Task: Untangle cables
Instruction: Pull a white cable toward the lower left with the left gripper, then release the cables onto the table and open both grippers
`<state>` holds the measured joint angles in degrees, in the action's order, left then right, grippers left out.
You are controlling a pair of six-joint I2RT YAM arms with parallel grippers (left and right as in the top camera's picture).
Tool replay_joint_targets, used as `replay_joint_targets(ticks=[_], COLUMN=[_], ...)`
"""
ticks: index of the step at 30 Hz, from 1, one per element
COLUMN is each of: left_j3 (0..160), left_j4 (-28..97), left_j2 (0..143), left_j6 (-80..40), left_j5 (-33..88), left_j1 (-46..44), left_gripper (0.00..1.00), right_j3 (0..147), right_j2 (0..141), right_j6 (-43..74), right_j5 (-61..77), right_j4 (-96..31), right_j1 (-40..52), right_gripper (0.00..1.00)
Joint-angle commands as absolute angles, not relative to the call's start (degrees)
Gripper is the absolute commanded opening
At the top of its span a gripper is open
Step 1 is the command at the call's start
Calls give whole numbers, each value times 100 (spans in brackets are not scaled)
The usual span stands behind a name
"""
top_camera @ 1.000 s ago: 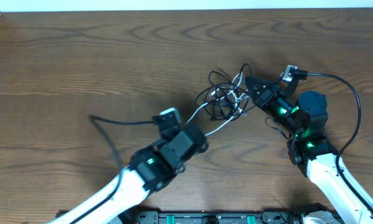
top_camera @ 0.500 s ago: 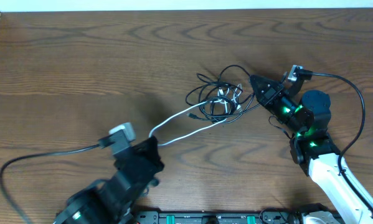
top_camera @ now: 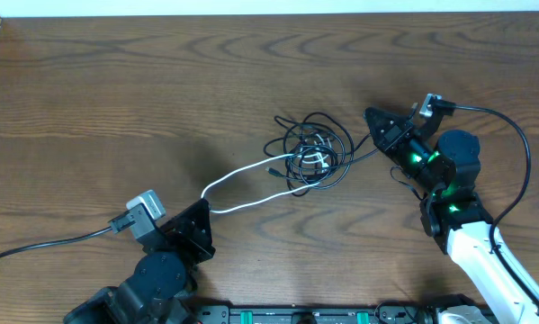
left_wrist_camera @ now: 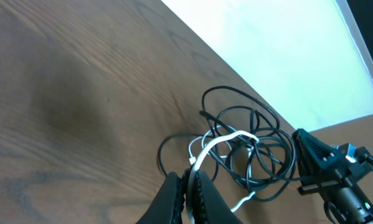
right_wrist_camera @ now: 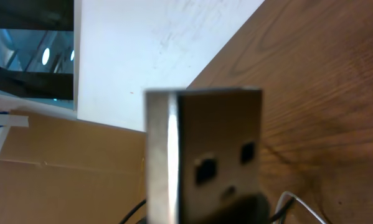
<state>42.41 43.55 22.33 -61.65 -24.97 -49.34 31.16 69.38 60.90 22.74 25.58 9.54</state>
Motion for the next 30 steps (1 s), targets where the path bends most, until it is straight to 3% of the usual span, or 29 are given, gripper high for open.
replay_joint_targets(ticks=[1, 7, 15, 21, 22, 27, 28, 30], left_j3=[4244, 4244, 4244, 4244, 4244, 4244, 4244, 4244], left_j4=[4318, 3997, 2593, 1175, 1164, 2366, 2718, 3430], left_j2=[2174, 2176, 2213, 2480, 2541, 2915, 2989, 3118], left_j6=[-5994, -5966, -5966, -5951, -5878, -5756, -5826, -6399], left_j5=[-2368, -2318, -2580, -2768, -2768, -2517, -2445, -2351], left_j1=[-4930, -4930, -4930, -4930, -4930, -4930, -4930, -4930], left_gripper=[8, 8, 8, 8, 16, 88, 95, 95], right_j3=[3188, 3188, 3188, 3188, 3188, 3188, 3188, 3188], right_j2=[6945, 6945, 6945, 6945, 6945, 6945, 6945, 6945], right_j6=[5951, 6106, 6171, 6167, 6167, 6165, 6165, 6165], right_j5=[2008, 2237, 2399, 2703, 2698, 2694, 2689, 2689], right_j4=[2589, 2593, 2646, 2932, 2943, 2958, 2956, 2956], right_j1=[845, 851, 958, 1114, 1135, 1162, 1162, 1162], right_gripper=[7, 33, 48, 51, 51, 51, 52, 52])
